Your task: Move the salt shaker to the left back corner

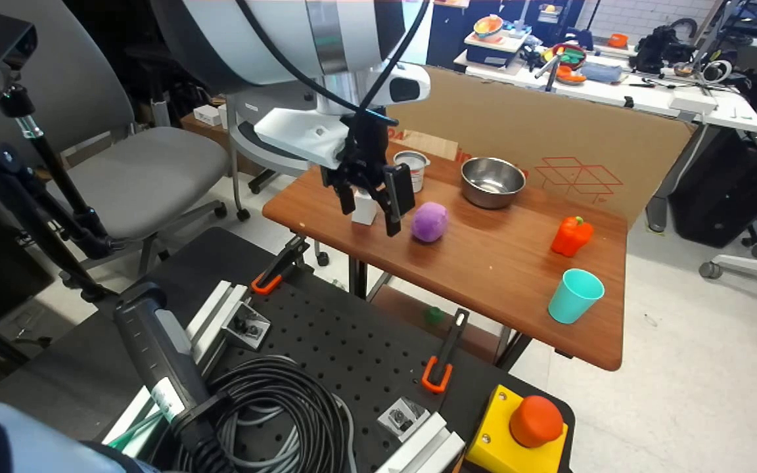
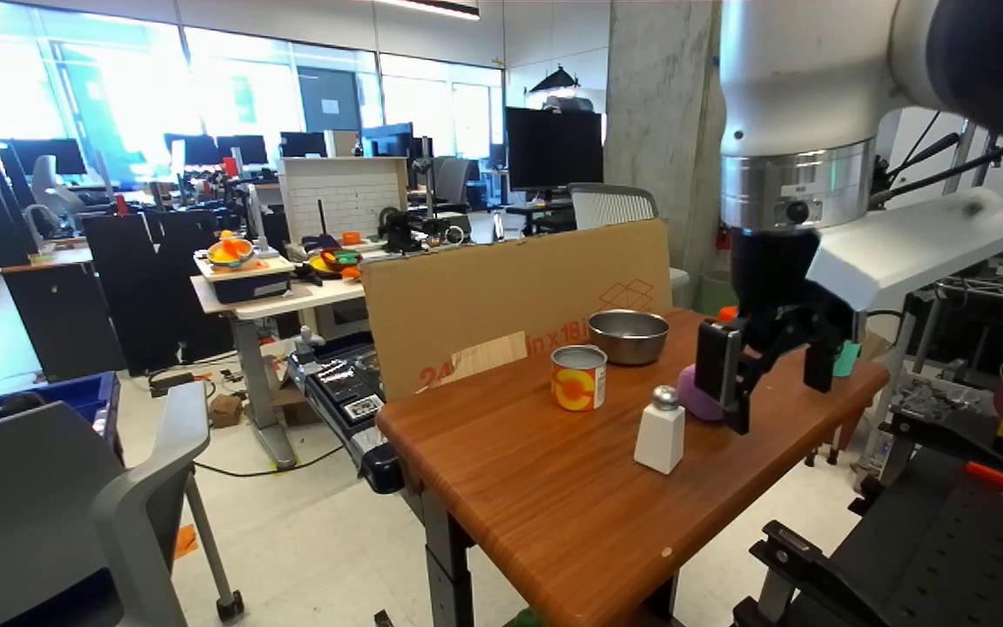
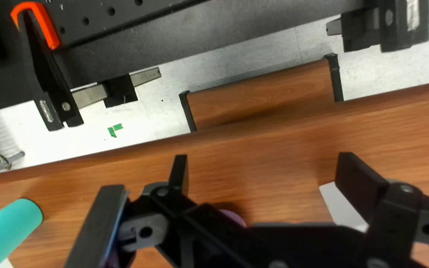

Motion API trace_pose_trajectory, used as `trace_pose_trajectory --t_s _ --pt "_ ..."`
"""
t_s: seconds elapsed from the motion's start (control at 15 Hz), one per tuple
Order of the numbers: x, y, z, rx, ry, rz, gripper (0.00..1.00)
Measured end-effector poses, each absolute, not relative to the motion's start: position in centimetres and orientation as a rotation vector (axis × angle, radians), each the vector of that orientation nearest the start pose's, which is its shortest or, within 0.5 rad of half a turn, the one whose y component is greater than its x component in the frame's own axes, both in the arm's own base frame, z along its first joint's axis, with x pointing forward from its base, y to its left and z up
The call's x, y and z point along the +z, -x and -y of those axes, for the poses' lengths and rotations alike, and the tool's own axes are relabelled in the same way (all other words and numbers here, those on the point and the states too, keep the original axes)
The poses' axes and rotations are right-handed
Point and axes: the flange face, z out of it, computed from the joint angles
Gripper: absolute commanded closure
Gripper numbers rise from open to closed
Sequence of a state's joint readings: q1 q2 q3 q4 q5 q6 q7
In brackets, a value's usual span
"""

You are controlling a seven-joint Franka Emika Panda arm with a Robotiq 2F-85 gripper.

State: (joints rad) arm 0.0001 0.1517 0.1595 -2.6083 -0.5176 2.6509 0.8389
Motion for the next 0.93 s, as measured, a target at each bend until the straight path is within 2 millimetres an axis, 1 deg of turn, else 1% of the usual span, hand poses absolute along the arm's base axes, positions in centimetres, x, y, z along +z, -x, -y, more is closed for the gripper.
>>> trace_pose_trajectory --t_s 0.13,0.27,0.47,0.6,0.8,0.87,0.93 --pt "18.1 -43.2 -8.7 -0.010 3.346 -0.322 0.00" --pt "17.3 -44.7 -9.6 0.014 3.331 -0.292 0.00" --pt "15.7 -46.2 -10.7 0.127 3.260 -0.234 0.00" --pt "14.8 -47.1 -11.1 0.208 3.221 -0.198 0.00" --pt "14.2 -48.5 -11.4 0.248 3.214 -0.164 0.00" --pt "14.2 -49.0 -11.5 0.236 3.220 -0.157 0.25" --pt "14.2 -49.4 -11.7 0.222 3.229 -0.143 0.28"
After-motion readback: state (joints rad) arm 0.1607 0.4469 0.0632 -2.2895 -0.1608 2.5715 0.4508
